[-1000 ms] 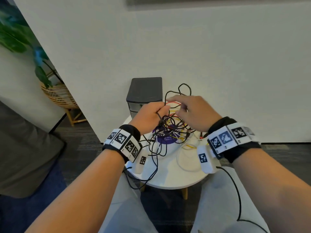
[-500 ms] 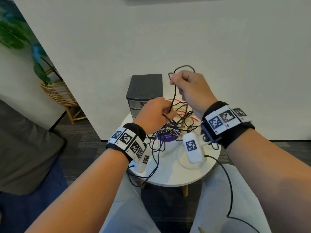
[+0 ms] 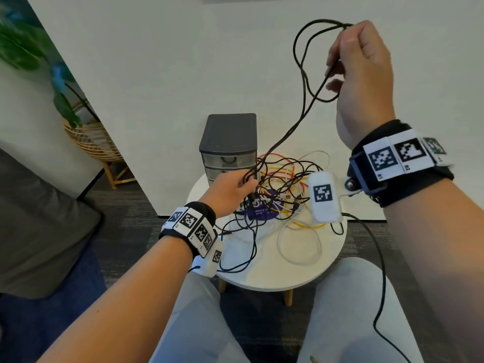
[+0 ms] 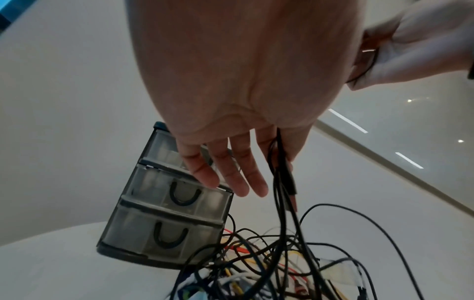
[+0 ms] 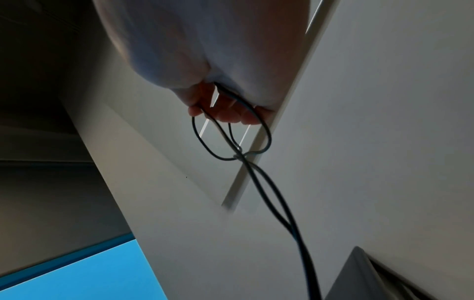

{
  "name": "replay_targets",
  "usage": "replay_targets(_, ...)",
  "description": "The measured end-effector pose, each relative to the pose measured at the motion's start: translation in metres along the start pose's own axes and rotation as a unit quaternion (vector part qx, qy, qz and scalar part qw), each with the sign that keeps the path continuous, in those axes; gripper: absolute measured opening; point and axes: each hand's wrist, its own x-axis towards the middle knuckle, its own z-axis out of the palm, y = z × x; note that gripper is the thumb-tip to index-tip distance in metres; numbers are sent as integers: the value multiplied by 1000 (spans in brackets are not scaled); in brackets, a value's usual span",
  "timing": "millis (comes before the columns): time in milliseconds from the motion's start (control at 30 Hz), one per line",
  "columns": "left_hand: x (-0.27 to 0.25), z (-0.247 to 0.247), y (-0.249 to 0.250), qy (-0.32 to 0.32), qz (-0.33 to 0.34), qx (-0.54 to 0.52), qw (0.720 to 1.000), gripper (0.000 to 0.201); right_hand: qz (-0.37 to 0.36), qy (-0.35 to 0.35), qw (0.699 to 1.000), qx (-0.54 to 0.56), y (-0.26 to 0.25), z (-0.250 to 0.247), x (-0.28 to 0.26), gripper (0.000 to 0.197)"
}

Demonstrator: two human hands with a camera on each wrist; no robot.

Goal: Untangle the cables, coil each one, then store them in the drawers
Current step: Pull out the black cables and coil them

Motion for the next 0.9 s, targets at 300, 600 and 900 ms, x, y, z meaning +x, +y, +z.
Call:
replay_targets(300,7,-10,2,54,-15,-106,993,30,116,-145,980,-67,6,-4,-13,21)
replay_targets(600,12,-23,25,77,49,-58,994,32,86,-361,882,-290,53,20,-60,27)
replay_targets(900,11,-30,35,87,72,-37,993,38,202,-323,912,-148,51,35,-68,29)
